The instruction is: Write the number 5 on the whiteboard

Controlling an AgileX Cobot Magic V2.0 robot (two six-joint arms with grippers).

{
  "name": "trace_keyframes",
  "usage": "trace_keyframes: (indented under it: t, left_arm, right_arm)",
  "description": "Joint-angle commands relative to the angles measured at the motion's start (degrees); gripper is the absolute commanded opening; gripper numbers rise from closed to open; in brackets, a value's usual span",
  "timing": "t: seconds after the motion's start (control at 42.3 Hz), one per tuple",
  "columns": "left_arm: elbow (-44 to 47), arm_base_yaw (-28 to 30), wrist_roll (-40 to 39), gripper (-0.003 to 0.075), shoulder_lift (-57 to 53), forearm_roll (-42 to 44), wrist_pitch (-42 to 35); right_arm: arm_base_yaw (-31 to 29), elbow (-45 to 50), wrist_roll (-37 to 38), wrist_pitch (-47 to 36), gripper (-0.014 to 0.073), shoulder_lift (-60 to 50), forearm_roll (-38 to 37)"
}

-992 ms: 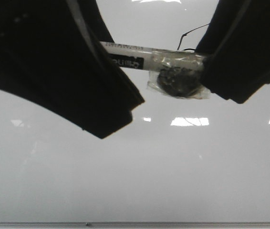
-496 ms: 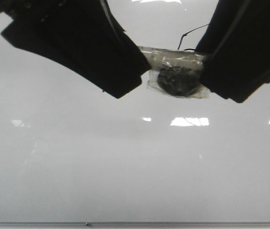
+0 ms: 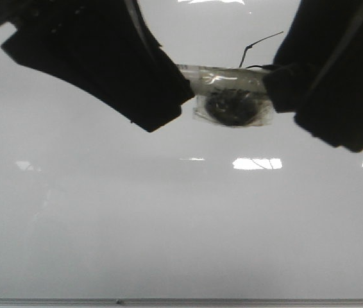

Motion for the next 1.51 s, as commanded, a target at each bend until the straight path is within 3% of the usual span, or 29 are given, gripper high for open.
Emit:
trace_keyframes:
  t: [0.0, 0.142, 0.354, 0.472, 0.614, 0.756, 0.898, 1.11, 1.488]
  left_arm:
    - [-3.4, 0.6, -3.9, 0.0006, -1.7, 2.8, -0.3]
    - [-6.6, 2.5, -14.5, 0.0006, -2.4, 13.3, 3.5]
    - [-7.7, 10.9, -36.9, 0.0006, -4.9, 31.4, 7.9]
    - [-7.6, 19.6, -43.2, 0.0006, -6.2, 34.8, 11.3]
    - [-4.6, 30.4, -44.8, 0.0006, -8.8, 33.7, 7.9]
    - [2.9, 39.8, -50.9, 0.0006, -12.0, 33.7, -3.9]
    - [13.1, 46.8, -60.2, 0.0006, -13.5, 32.6, -25.7]
    - [24.2, 48.1, -61.3, 0.0006, -10.6, 29.8, -54.1]
    - [25.6, 48.1, -61.1, 0.0007, 1.1, 28.5, -71.8]
  right_arm:
    - [-3.4, -1.9, 6.1, -0.5, 0.0537, -3.9, -3.6]
    - [-10.2, -1.9, 15.2, 0.2, 0.0537, -8.9, -8.4]
    - [-16.0, -1.8, 15.9, 0.9, 0.0537, -12.8, -8.4]
    - [-16.4, -1.8, 15.9, 0.9, 0.0537, -13.1, -8.4]
    - [-16.4, -1.6, 15.9, 0.1, 0.0537, -13.1, -8.4]
    - [-16.4, -1.6, 15.9, -0.3, 0.0537, -13.1, -8.4]
    - [-16.4, -1.6, 15.9, -0.5, 0.0537, -13.1, -8.4]
    - [-16.4, -1.6, 15.9, -0.5, 0.0537, -13.1, -8.4]
    - [-16.4, -1.6, 15.9, -0.5, 0.0537, -13.1, -8.4]
